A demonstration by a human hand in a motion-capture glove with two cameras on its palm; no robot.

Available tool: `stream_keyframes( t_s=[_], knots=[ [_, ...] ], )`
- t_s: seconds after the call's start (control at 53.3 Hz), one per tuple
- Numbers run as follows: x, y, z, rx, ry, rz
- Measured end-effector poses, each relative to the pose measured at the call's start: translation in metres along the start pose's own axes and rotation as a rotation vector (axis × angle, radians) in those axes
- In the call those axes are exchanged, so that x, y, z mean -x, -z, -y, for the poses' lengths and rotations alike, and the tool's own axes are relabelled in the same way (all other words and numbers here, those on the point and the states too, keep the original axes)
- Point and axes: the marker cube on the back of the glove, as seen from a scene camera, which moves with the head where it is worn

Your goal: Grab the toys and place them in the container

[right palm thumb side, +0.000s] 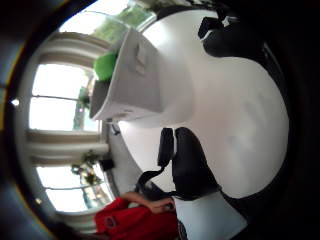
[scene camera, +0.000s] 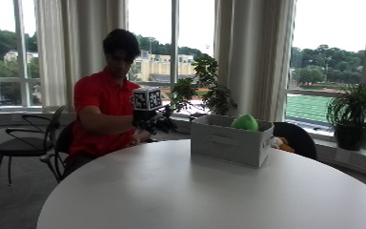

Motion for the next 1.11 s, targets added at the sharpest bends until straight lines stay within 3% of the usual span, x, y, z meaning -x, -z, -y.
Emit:
stream_keyframes(
  t_s=[1.108],
  knots=[
    [0.003, 0.000, -0.006, 0.002, 0.010, -0.002]
  ],
)
